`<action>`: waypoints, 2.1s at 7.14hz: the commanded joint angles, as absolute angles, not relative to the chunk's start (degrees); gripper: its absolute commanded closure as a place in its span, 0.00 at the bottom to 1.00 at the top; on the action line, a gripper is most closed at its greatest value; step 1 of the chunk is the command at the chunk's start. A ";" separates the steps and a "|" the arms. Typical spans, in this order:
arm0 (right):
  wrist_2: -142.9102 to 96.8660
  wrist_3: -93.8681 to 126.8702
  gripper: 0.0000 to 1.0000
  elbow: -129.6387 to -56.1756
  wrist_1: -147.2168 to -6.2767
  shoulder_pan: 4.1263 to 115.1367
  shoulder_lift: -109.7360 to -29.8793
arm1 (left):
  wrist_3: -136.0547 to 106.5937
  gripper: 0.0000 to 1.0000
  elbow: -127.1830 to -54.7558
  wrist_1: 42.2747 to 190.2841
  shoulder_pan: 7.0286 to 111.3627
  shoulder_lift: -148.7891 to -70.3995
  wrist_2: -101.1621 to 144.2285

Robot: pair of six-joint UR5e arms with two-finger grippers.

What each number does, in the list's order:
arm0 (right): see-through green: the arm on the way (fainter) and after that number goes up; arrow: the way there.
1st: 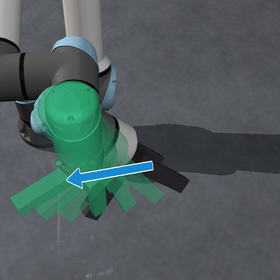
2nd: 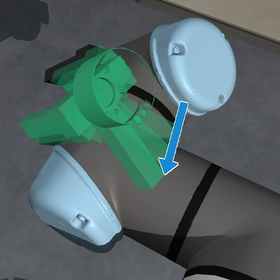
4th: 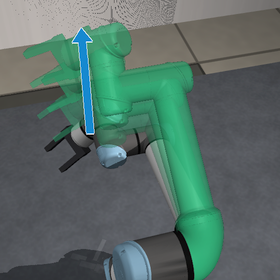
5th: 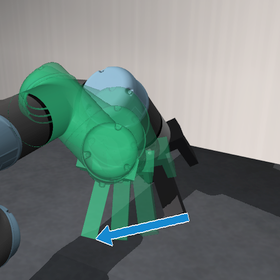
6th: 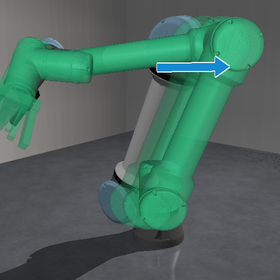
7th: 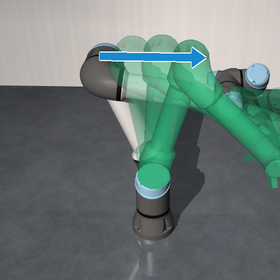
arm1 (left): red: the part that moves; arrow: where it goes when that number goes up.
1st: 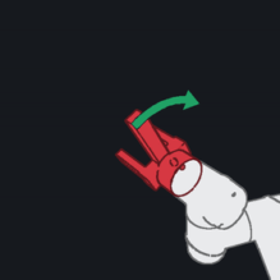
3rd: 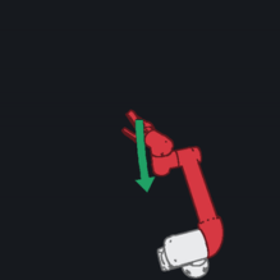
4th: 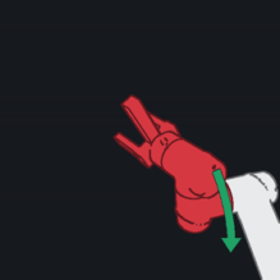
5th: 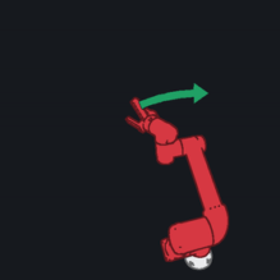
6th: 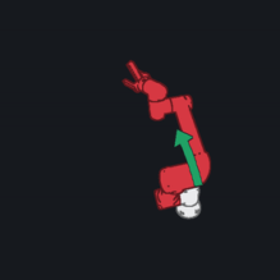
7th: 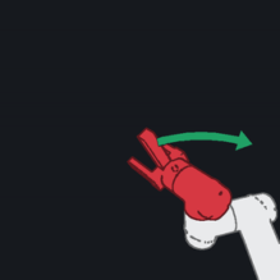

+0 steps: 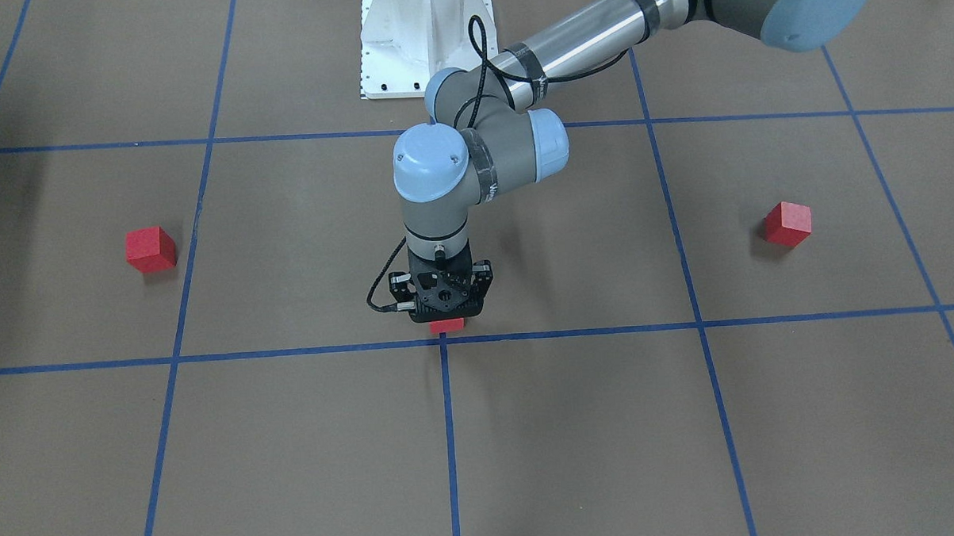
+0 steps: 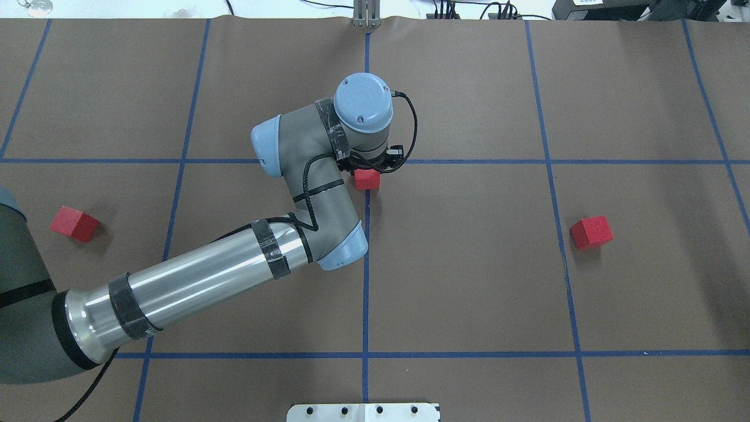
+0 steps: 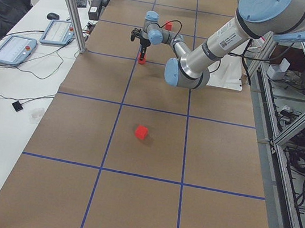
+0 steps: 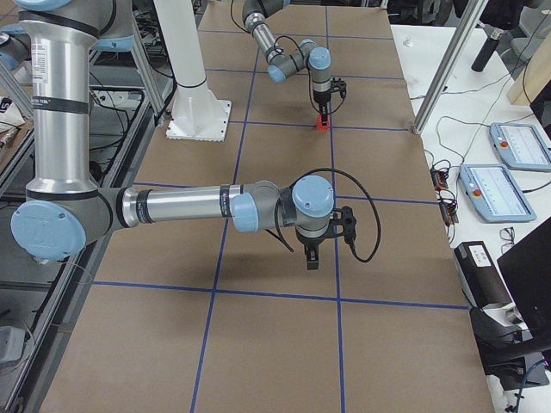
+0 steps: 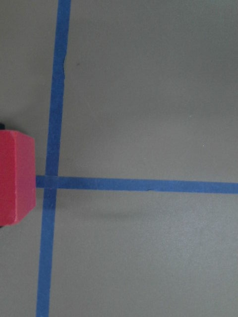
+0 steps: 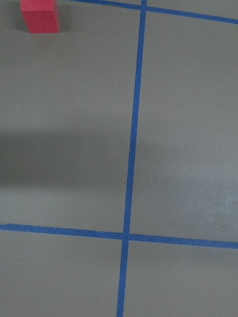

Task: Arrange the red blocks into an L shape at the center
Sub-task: 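Open and raise the left gripper while the right gripper reaches toward the nearest cube, then lower the right gripper and grasp the red cube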

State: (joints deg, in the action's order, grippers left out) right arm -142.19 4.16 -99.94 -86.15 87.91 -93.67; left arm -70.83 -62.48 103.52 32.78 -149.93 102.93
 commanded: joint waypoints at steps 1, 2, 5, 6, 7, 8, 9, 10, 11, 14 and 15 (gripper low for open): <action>-142.12 4.13 0.01 -100.11 -86.13 87.89 -93.43 | -70.84 0.01 -62.66 104.59 32.61 -149.85 102.92; -142.12 4.30 0.01 -100.11 -86.39 87.89 -92.56 | -70.67 0.01 -63.19 104.68 33.39 -149.85 102.92; -141.95 13.77 0.01 -104.38 -85.87 80.65 -89.65 | -70.49 0.00 -68.36 103.19 42.33 -149.51 114.83; -138.81 21.54 0.01 -106.85 -85.87 75.64 -87.56 | -70.05 0.00 -70.29 100.92 43.84 -149.33 115.05; -134.52 30.76 0.01 -109.75 -85.26 69.67 -87.37 | -66.39 0.00 -73.71 97.94 44.38 -147.85 115.05; -128.73 37.11 0.01 -110.91 -79.95 63.00 -87.71 | -65.14 0.00 -77.83 96.52 44.99 -144.87 114.96; -124.76 45.97 0.01 -110.66 -75.37 55.53 -87.89 | -65.13 0.00 -78.65 96.50 45.52 -144.15 114.96; -118.80 51.71 0.01 -110.22 -72.19 49.37 -87.80 | -65.13 0.00 -78.58 96.50 45.53 -143.88 114.79; -117.70 52.03 0.01 -107.95 -70.16 46.87 -87.63 | -65.13 0.00 -78.57 96.59 45.53 -143.62 114.61; -117.77 51.42 0.01 -105.21 -68.29 46.67 -88.24 | -65.21 0.00 -78.58 96.68 45.09 -142.91 114.61; -118.03 51.50 0.01 -105.03 -68.38 46.50 -88.33 | -65.21 0.00 -78.57 96.68 45.09 -142.91 114.61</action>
